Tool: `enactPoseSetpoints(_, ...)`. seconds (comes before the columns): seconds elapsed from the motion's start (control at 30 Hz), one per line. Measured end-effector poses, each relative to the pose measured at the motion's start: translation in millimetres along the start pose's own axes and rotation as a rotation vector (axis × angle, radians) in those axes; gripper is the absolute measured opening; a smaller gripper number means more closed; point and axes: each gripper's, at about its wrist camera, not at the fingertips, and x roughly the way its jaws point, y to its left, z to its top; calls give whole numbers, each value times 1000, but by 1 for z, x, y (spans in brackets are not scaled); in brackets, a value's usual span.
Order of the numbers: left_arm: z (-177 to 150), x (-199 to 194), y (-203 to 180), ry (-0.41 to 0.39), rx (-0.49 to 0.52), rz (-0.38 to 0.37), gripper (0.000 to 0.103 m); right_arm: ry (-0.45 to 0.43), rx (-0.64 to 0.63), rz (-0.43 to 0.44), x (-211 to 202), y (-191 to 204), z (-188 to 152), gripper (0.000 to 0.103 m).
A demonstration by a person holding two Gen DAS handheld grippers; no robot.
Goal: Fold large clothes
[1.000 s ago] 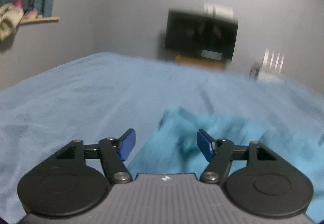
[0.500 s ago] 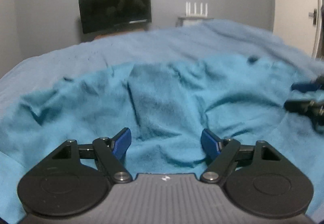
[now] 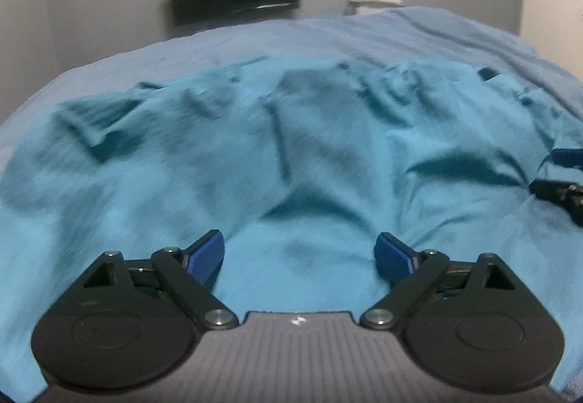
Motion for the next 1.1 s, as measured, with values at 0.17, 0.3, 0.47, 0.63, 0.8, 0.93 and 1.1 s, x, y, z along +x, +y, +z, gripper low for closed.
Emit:
enactPoseSetpoints(0.17, -4, -49, 0, -18, -55, 18, 91, -48, 99, -36, -31, 7, 5, 89)
enactPoseSetpoints(0.3, -22, -78, -26, -27, -8, -22, 91, -114, 118, 71, -71, 29, 10, 90)
enactPoseSetpoints(0.47, -48, -73, -52, 24, 109, 94, 93, 27, -3, 41, -75, 67, -13, 92)
enactPoseSetpoints(0.63, -59, -85, -43, 12, 102, 110, 94, 55, 12, -14, -83, 62, -22, 95)
enactPoseSetpoints(0.8, -64, -116, -33, -29, 93, 221, 94, 21, 201, -38, -123, 36, -25, 91)
enactPoseSetpoints(0.93, -63, -126, -18, -41, 2, 258, 95, 14, 248, -88, -147, 26, -31, 91)
enactPoseSetpoints(1.1, -66, -118, 3, 5, -85, 320, 95, 28, 287, -254, -149, 16, -37, 91)
